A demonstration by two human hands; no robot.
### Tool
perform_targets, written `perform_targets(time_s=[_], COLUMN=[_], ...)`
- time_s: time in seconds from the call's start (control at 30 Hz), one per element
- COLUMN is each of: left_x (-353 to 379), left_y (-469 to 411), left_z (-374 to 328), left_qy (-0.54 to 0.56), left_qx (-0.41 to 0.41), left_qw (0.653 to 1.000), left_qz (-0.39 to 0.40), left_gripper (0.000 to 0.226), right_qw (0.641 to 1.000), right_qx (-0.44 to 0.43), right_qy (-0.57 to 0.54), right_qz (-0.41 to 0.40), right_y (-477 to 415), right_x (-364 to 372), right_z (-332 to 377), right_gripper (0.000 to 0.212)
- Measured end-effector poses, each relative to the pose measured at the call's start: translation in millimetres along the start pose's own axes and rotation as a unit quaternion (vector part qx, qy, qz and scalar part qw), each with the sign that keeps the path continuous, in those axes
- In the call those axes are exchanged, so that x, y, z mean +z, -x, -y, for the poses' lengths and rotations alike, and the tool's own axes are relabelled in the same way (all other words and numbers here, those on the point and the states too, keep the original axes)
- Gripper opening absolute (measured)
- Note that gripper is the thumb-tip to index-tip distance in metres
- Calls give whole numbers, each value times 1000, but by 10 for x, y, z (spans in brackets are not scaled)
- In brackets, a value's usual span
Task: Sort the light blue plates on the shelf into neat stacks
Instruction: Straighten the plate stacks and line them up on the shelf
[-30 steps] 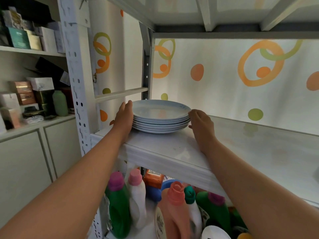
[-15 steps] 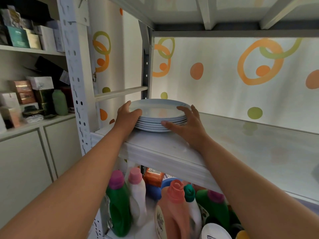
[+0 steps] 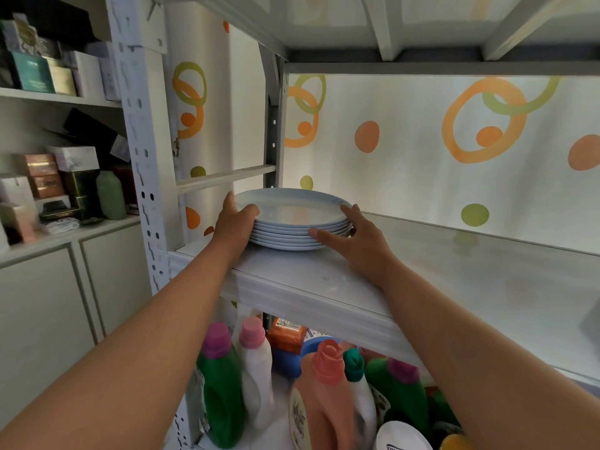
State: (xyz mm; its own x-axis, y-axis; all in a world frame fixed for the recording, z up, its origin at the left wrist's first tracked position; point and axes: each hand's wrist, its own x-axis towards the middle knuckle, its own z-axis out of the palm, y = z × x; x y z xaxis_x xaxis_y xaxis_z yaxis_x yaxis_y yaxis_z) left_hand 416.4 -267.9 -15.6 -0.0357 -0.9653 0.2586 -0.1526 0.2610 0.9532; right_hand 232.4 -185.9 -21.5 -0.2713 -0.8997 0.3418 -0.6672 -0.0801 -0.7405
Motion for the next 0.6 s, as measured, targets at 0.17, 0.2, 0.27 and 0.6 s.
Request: perform_targets(time_s=[0.17, 0.2, 0.27, 0.6], left_x=[-13, -5, 9, -37], left_y=[-24, -30, -50, -109], left_z=[13, 9, 14, 62], left_qy=[15, 20, 20, 26], left_qx=[-10, -17, -31, -62], left_qw=[1000, 1000, 999, 997], left_qz=[-8, -12, -20, -20], left_gripper=[59, 59, 58, 49], right_qw=[996, 992, 984, 963], right_qx=[23, 38, 62, 91], right_qy=[-80, -106, -162, -248], right_qz=[-44, -53, -45, -49], right_y=[-49, -66, -107, -196], right_x=[6, 14, 25, 28], right_z=[-18, -13, -25, 1], right_gripper=[77, 71, 48, 22])
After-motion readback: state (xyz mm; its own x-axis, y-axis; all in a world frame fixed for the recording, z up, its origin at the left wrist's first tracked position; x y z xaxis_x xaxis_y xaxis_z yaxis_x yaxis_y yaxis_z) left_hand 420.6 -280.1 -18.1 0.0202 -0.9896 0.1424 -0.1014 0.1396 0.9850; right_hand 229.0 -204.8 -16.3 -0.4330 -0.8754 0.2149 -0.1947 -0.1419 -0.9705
